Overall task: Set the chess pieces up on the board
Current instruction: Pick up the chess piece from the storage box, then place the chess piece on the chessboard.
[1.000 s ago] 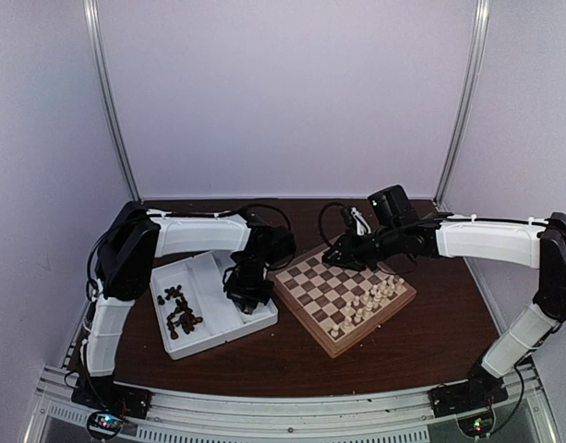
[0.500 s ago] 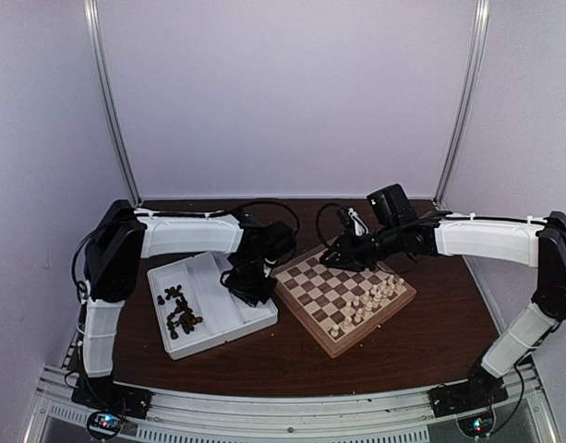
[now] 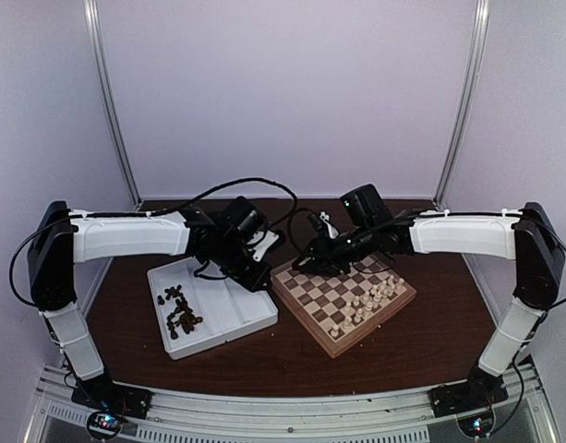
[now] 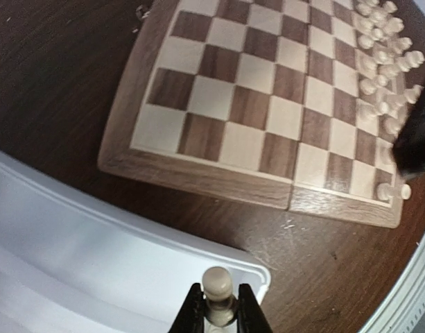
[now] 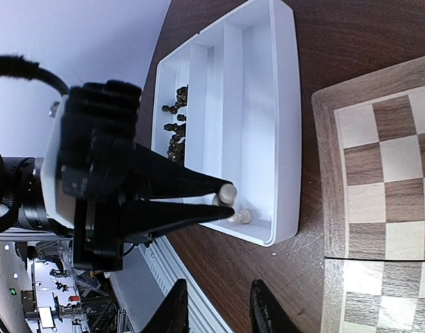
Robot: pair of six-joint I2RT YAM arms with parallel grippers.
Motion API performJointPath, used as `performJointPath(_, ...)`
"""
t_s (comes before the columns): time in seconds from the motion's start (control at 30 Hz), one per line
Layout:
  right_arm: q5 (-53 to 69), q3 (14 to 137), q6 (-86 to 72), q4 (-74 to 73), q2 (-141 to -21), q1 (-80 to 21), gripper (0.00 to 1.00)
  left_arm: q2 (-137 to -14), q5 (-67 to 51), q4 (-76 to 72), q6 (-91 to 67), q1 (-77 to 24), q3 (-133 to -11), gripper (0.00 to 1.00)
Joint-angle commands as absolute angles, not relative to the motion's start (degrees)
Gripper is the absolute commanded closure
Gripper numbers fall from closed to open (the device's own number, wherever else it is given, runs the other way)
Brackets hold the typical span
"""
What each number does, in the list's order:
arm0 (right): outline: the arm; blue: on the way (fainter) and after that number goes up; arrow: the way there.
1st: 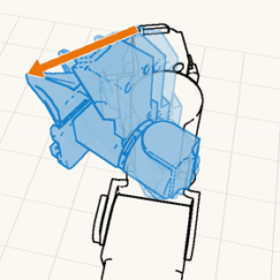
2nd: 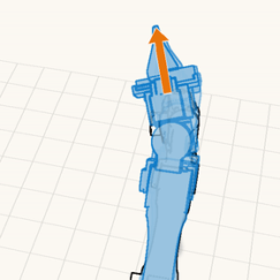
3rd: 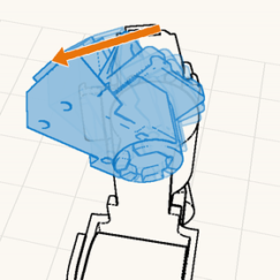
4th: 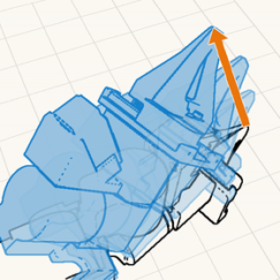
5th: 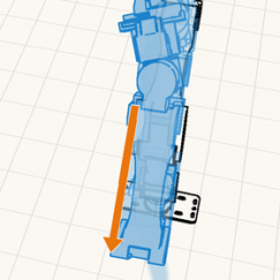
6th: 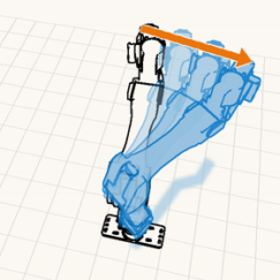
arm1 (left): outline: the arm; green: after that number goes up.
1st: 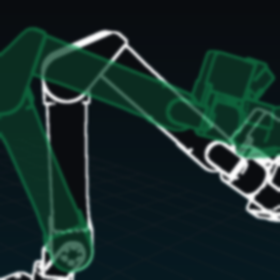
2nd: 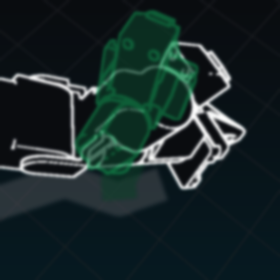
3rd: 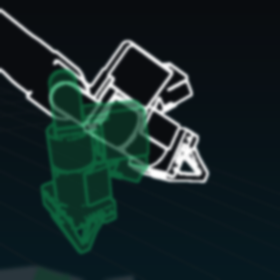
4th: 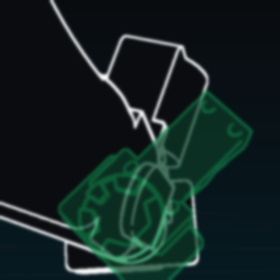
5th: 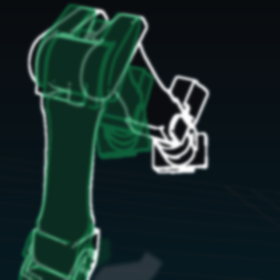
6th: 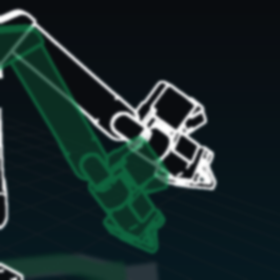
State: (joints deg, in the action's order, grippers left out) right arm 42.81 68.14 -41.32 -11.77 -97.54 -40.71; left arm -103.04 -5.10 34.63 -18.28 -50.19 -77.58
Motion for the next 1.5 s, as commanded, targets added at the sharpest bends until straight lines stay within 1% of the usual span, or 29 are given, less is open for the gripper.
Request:
performJointPath(0.0,44.4,71.3,-41.7,-11.8,-98.1,-41.4,0.67,-99.8,-15.6,20.8,-12.2,-50.2,-73.1,0.96)
performJointPath(0.1,44.1,72.1,-40.5,-14.7,-97.9,-41.2,0.60,-100.3,-18.8,15.9,-9.7,-50.3,-71.6,0.94)
performJointPath(0.33,38.6,70.0,-36.4,-22.0,-94.7,-36.6,0.58,-106.4,-22.7,4.6,-6.5,-50.3,-72.0,0.95)
performJointPath(0.47,37.2,70.4,-33.0,-26.2,-95.5,-36.3,0.57,-110.1,-25.8,1.3,-6.2,-50.3,-73.9,0.94)
performJointPath(0.67,38.4,68.7,-34.0,-25.0,-96.1,-36.3,0.57,-111.2,-27.4,1.3,-4.6,-50.3,-74.8,0.93)
performJointPath(1.0,41.8,68.0,-36.2,-20.4,-100.6,-36.1,0.57,-113.3,-27.7,0.4,-3.6,-50.5,-74.3,0.93)
performJointPath(1.13,43.1,68.2,-37.1,-19.1,-101.9,-36.1,0.58,-112.9,-27.2,0.6,-3.0,-50.7,-74.3,0.92)
performJointPath(1.23,44.1,68.1,-37.8,-18.3,-102.6,-36.1,0.63,-112.8,-26.4,0.4,-2.5,-50.7,-74.1,0.92)
performJointPath(1.47,46.5,66.5,-40.1,-14.9,-104.2,-36.1,0.65,-114.2,-25.7,-1.3,-1.7,-51.1,-74.6,0.92)
